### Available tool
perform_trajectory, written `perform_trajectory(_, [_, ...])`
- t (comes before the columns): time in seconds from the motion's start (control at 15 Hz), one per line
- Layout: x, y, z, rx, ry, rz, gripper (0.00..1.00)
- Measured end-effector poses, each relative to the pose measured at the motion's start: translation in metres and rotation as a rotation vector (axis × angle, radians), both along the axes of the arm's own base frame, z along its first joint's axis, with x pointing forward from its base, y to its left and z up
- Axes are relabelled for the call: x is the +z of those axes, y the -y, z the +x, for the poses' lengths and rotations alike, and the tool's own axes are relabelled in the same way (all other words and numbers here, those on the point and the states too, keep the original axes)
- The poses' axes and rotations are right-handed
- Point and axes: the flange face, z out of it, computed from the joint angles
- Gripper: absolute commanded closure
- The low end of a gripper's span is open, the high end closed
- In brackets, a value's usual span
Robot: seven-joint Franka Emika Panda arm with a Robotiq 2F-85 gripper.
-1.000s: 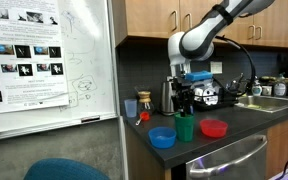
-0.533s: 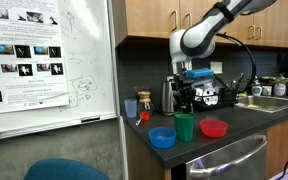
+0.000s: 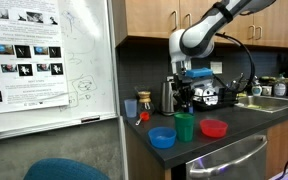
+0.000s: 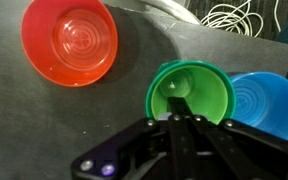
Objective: Move the green cup to the right
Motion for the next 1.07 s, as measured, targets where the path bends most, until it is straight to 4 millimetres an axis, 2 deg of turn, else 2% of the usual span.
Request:
perform_trajectory(0.8, [-0.034,-0.006,0.012,-0.001,-0.01,0.025,0.98])
perform_trajectory(0.87, [-0.037,-0.006,0.012,-0.002,-0.013,0.026,0.73])
perform_trajectory(1.0, [-0.041,-0.007,0.013,-0.002,-0.017,0.027,0.72])
perform_trajectory(1.07, [-0.042,-0.007,0.013,-0.002,-0.018,0.027,0.68])
